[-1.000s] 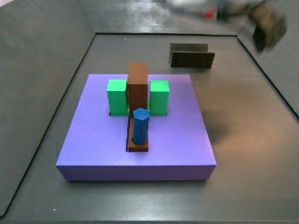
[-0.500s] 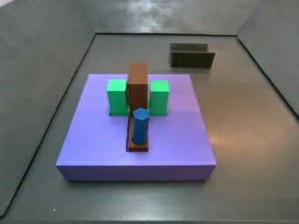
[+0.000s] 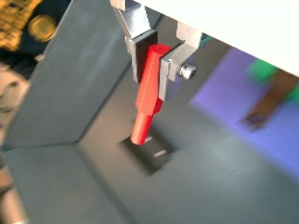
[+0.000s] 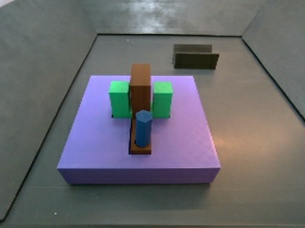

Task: Pick up the red object. Move up. Place the red object on the fixture. Regrasp the red object. Move to above the board. Insert the red object.
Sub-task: Move to above the board.

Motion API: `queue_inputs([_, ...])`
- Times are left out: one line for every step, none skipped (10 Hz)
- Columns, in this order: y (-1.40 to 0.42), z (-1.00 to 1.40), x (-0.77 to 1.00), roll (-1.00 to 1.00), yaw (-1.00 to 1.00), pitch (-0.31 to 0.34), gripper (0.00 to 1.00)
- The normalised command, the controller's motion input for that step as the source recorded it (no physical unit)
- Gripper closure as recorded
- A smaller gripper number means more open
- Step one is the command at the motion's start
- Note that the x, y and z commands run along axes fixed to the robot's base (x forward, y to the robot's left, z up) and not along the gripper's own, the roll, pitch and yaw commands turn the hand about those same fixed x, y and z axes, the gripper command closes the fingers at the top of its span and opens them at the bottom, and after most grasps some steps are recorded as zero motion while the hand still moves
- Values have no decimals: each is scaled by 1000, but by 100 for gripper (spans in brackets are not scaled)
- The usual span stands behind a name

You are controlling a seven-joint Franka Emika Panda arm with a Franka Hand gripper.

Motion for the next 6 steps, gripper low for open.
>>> queue_inputs([-685, 156, -587, -1000, -158, 120, 100])
queue_inputs([-262, 48, -272, -1000, -149, 125, 100])
queue_inputs([-73, 21, -106, -1000, -133, 136, 100])
queue_inputs([-29, 28, -87, -1000, -125, 128, 100])
queue_inputs([29, -9, -58, -1000, -107, 121, 100])
queue_inputs([29, 13, -47, -1000, -97, 119, 100])
